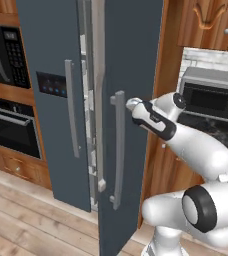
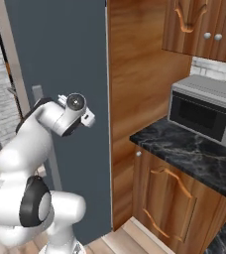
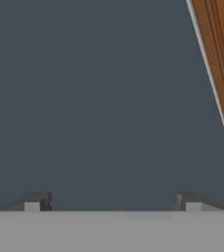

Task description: Place the pear in the correct fridge rack based on whether it is a fruit or vegetable. Finally, close the fridge door.

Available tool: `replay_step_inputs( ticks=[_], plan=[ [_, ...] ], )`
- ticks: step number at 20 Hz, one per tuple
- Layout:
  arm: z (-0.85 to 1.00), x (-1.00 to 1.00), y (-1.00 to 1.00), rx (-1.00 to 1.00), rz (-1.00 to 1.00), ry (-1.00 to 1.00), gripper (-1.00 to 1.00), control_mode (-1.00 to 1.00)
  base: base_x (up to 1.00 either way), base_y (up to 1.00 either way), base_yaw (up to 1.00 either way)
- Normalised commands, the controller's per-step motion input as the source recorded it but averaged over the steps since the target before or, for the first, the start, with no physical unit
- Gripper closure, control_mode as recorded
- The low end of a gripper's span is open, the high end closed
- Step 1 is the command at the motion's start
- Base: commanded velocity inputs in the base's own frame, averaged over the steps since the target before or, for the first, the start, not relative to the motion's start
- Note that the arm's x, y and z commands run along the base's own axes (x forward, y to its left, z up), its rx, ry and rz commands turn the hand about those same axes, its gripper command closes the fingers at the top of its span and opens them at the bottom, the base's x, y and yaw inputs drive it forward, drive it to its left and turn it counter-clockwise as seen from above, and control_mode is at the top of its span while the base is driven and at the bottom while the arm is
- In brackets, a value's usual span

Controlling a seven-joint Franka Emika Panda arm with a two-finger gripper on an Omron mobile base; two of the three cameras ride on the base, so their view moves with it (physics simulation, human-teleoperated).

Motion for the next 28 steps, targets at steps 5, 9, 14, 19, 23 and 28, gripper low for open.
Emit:
replay_step_inputs(
  ticks=[5,9,14,19,23,28],
  plan=[
    [0.00,0.33,0.31,0.00,-0.29,0.00,-1.00,-1.00,0.00,0.00,0.00],
    [0.00,0.38,0.29,0.00,-0.33,0.00,-1.00,-1.00,0.00,0.00,0.00],
    [0.14,0.45,0.30,0.00,-0.33,0.00,-1.00,-1.00,0.00,0.00,0.00],
    [0.14,0.51,0.18,0.00,-0.32,0.01,-1.00,-1.00,0.00,0.00,0.00],
    [0.02,0.61,0.06,0.00,-0.31,0.00,-1.00,-1.00,0.00,0.00,0.00],
    [0.00,0.49,-0.05,0.00,-0.23,0.00,-1.00,-1.00,0.00,0.00,0.00]
  ],
)
